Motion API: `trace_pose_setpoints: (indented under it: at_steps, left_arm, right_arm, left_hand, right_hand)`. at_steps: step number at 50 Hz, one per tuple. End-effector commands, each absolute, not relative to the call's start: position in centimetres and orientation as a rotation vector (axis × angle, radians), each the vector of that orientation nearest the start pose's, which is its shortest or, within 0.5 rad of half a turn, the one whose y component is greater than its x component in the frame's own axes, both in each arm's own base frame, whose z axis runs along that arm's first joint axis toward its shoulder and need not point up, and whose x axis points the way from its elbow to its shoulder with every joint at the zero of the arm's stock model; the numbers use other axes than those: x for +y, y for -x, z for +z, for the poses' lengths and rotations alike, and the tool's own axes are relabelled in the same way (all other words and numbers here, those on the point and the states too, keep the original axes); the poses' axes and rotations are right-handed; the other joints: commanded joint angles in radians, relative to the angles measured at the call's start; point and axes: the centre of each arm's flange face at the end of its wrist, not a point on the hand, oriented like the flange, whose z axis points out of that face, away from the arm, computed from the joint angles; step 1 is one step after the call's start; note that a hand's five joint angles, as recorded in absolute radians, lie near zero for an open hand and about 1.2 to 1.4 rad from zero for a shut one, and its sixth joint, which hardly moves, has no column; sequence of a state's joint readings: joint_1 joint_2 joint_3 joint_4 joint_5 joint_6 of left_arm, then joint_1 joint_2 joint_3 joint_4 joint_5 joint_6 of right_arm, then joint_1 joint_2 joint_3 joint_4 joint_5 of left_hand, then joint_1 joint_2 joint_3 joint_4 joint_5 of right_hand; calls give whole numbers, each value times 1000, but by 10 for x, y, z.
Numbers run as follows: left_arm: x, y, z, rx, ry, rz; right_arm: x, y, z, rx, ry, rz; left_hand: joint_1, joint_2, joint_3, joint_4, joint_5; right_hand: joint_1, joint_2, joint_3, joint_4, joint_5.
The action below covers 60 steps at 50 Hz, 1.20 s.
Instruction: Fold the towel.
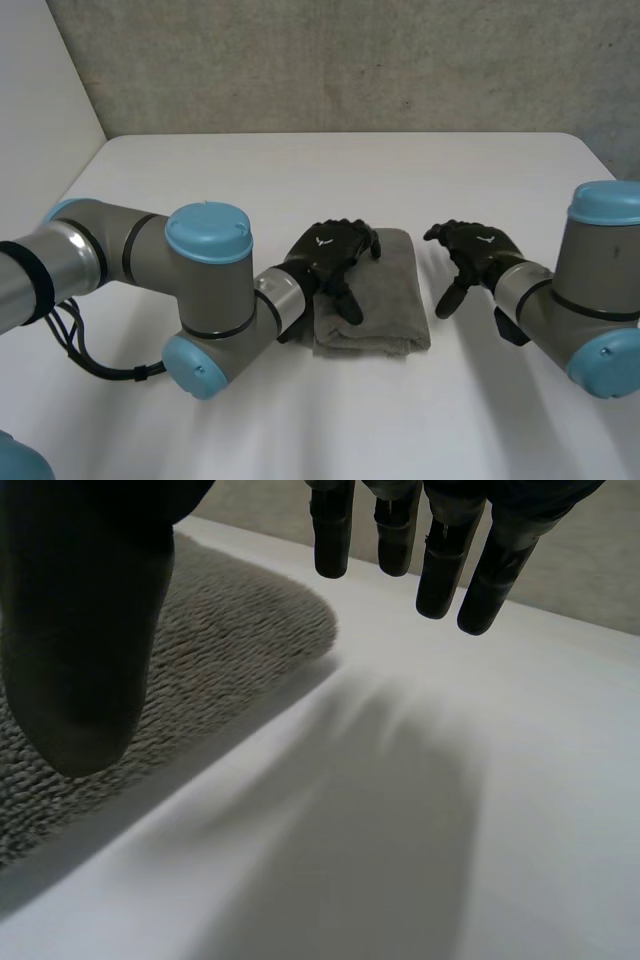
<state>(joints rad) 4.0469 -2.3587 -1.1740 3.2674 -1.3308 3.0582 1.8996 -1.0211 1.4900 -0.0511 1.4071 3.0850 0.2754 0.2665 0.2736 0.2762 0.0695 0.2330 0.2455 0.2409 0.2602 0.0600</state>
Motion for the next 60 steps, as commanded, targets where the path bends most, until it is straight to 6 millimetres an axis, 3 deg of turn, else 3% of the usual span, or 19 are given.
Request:
trace_pose_setpoints:
  at_steps: [1,6,17,26,31,34,35,36,38,40,41,42,43,44,45,49,53,60]
  left_arm:
    - [-253,370,125,-2018,762,1369]
    - [-263,347,123,-2084,712,1371]
    - [-264,326,114,-2156,674,1346]
    - [-262,321,110,-2171,707,1351]
    - [-268,318,117,-2169,697,1375]
    - [-272,318,133,-2137,689,1422]
    - [-274,319,146,-2106,686,1455]
    - [-274,319,146,-2106,686,1455]
    - [-277,318,175,-2047,670,1531]
    - [-278,316,187,-2025,662,1564]
    - [-279,313,201,-1999,654,1599]
    - [-279,313,201,-1999,654,1600]
    - [-278,312,214,-1972,648,1631]
    - [-277,310,227,-1948,640,1658]
    - [-277,310,227,-1948,640,1659]
    - [-278,295,260,-1960,553,1765]
    - [-281,281,276,-1992,478,1837]
    - [-276,267,300,-2038,408,1879]
  right_arm:
    - [-291,-283,144,2287,673,-1505]
    - [-283,-302,143,2238,725,-1496]
    - [-275,-335,127,2193,797,-1466]
    - [-273,-341,124,2188,811,-1454]
    - [-271,-339,142,2169,802,-1478]
    - [-272,-338,149,2160,799,-1493]
    - [-272,-335,156,2152,792,-1512]
    - [-273,-333,164,2141,784,-1532]
    - [-274,-331,172,2134,773,-1550]
    - [-275,-328,182,2121,759,-1576]
    - [-278,-323,193,2110,741,-1616]
    - [-282,-319,206,2098,708,-1668]
    - [-282,-319,206,2098,707,-1669]
    - [-288,-311,220,2100,660,-1729]
    - [-293,-303,231,2109,611,-1791]
    - [-296,-290,254,2118,512,-1911]
    - [-298,-271,282,2118,381,-2046]
    - [-292,-260,309,2076,337,-2112]
  left_hand:
    - [-71,-62,-69,-72,-39]
    - [-74,-65,-72,-74,-42]
    - [-80,-71,-78,-80,-48]
    - [-82,-74,-81,-83,-51]
    - [-82,-74,-81,-83,-51]
    - [-85,-76,-84,-86,-54]
    - [-85,-76,-84,-86,-54]
    - [-85,-76,-84,-86,-54]
    - [-88,-79,-86,-89,-57]
    - [-85,-76,-84,-86,-54]
    - [-88,-79,-86,-89,-57]
    - [-88,-79,-86,-89,-57]
    - [-85,-76,-84,-86,-54]
    - [-85,-76,-84,-86,-54]
    - [-85,-76,-84,-86,-54]
    - [-85,-76,-84,-86,-54]
    - [-85,-76,-84,-86,-54]
    - [-80,-71,-78,-80,-48]
  right_hand:
    - [-58,-71,-66,-86,-60]
    - [-58,-71,-66,-86,-60]
    - [-58,-71,-66,-86,-60]
    - [-58,-71,-66,-86,-60]
    - [-58,-71,-66,-86,-60]
    - [-58,-71,-66,-86,-60]
    - [-58,-71,-66,-86,-60]
    - [-58,-71,-66,-86,-60]
    - [-58,-71,-66,-86,-60]
    - [-58,-71,-66,-86,-60]
    - [-58,-71,-66,-86,-60]
    - [-58,-71,-66,-86,-60]
    - [-58,-71,-66,-86,-60]
    - [-58,-71,-66,-86,-60]
    - [-58,-71,-66,-86,-60]
    - [-58,-71,-66,-86,-60]
    - [-58,-71,-66,-86,-60]
    - [-58,-71,-66,-86,-60]
